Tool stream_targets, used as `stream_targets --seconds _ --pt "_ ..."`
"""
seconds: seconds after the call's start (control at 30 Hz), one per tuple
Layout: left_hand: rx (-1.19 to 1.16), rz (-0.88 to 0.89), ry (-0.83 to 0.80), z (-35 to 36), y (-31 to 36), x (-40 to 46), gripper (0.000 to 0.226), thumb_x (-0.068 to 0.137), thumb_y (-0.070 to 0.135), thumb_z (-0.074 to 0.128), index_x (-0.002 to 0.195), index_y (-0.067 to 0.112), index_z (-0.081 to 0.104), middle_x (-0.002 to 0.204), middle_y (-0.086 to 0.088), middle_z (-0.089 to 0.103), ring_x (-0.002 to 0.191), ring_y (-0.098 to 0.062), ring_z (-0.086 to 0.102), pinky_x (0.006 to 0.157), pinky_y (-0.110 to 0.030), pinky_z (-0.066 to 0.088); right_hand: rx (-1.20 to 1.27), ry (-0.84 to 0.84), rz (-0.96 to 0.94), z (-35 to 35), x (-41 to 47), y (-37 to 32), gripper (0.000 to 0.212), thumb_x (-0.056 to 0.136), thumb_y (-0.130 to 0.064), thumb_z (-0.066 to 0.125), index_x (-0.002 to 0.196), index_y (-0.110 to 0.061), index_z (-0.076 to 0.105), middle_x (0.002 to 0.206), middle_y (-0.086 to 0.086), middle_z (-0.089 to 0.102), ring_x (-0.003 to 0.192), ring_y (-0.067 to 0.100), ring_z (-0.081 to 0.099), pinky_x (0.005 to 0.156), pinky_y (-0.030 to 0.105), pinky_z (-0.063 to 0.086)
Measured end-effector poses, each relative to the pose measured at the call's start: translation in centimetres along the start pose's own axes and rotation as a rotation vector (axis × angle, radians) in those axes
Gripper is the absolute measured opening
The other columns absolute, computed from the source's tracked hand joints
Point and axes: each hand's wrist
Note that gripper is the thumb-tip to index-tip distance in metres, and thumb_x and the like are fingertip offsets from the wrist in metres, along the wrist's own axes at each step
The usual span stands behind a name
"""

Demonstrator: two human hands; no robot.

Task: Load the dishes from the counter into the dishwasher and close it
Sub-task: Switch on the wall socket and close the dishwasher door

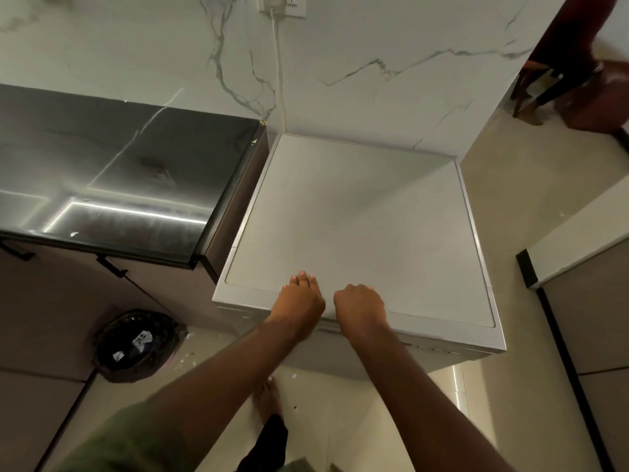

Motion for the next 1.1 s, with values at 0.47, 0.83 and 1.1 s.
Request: stream_targets --seconds 0.47,0.83,1.1 --pt "-0.173 0.14 0.058 -6.7 -10.1 7.3 0.066 0.089 0.033 0.079 0.146 0.022 0.048 0.151 -0.006 0.048 0.135 -0.03 0.051 0.105 -0.044 0.049 0.143 -0.26 0.163 -3.8 1.6 1.5 0.053 0.076 -0.033 0.091 0.118 -0.007 0.07 0.126 0.012 0.068 0.114 0.029 0.068 0.091 0.034 0.054" --pt "-0.074 0.046 -0.036 -7.0 -13.3 8.6 0.057 0.091 0.056 0.071 0.129 0.014 0.066 0.13 -0.008 0.066 0.123 -0.028 0.06 0.099 -0.036 0.048 0.254 -0.075 0.167 -10.0 10.1 3.0 0.052 0.083 -0.035 0.083 0.127 -0.017 0.064 0.131 0.006 0.063 0.116 0.028 0.066 0.092 0.035 0.053" --pt "-0.084 0.071 -0.094 -10.3 -12.4 9.6 0.054 0.094 0.056 0.067 0.129 0.016 0.065 0.132 -0.009 0.063 0.122 -0.031 0.062 0.099 -0.04 0.049 0.211 -0.215 0.094 -9.7 14.9 3.8 0.094 0.065 -0.034 0.097 0.142 -0.013 0.047 0.139 0.01 0.057 0.126 0.032 0.057 0.1 0.041 0.052"
Point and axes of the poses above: each hand's wrist, its own x-axis towards the middle knuckle, its own z-axis out of the palm, y = z × x
